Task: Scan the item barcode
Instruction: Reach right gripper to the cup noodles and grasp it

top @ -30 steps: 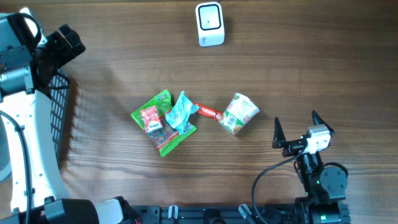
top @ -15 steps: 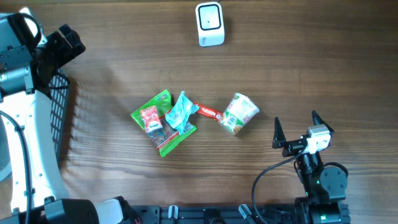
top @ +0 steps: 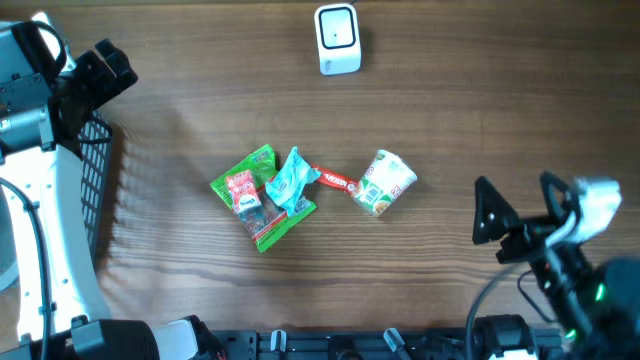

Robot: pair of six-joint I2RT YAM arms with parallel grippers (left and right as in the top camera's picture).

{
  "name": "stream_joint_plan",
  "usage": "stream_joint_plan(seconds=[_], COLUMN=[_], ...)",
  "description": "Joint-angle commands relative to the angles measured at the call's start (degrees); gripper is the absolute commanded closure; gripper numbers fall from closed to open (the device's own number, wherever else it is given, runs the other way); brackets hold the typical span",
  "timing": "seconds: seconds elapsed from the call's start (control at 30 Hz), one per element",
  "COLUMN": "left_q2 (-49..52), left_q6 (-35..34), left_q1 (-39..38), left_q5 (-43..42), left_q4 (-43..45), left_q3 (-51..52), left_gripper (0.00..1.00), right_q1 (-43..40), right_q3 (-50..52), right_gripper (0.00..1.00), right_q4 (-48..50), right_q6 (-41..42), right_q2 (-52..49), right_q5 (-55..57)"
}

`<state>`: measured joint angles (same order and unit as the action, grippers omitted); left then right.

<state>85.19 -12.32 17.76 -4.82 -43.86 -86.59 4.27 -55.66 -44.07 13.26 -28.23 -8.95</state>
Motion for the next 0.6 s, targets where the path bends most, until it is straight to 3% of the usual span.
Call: stream_joint_plan(seconds=[0.0,0.13,0.3,0.43,0.57], left_q2=[-0.1,-0.1,-0.1,-0.1,-0.1], left_q6=[-0.1,-0.1,-0.1,-0.1,-0.1], left_q1=[0.2,0.1,0.2,0.1,0.2], left_q5=[-0.7,-0.7,-0.7,-0.7,-0.7], left_q4=[0.0,0.0,0.0,0.0,0.0], left_q3=[-0.9,-0.9,-0.9,-0.9,-0.9], left_gripper=[0.00,0.00,0.00,0.00,0.00], right_q1=[-0.3,-2.1,-13.6,-14.8,-14.8], right_q3=[-15.2,-21.2,-20.0,-12.8,2.5], right_gripper=[0.00,0.00,0.00,0.00,0.00], right_q4=[-11.3,-13.7,-18.9,-17.4,-5.1], right_q6=[1.8,3.7,-1.3,-1.3,0.9], right_q2=[-19.8,-32.3,-40.6,-45.2,-45.4], right_q5=[-13.6,-14.7,-25.1,-28.9,-35.0])
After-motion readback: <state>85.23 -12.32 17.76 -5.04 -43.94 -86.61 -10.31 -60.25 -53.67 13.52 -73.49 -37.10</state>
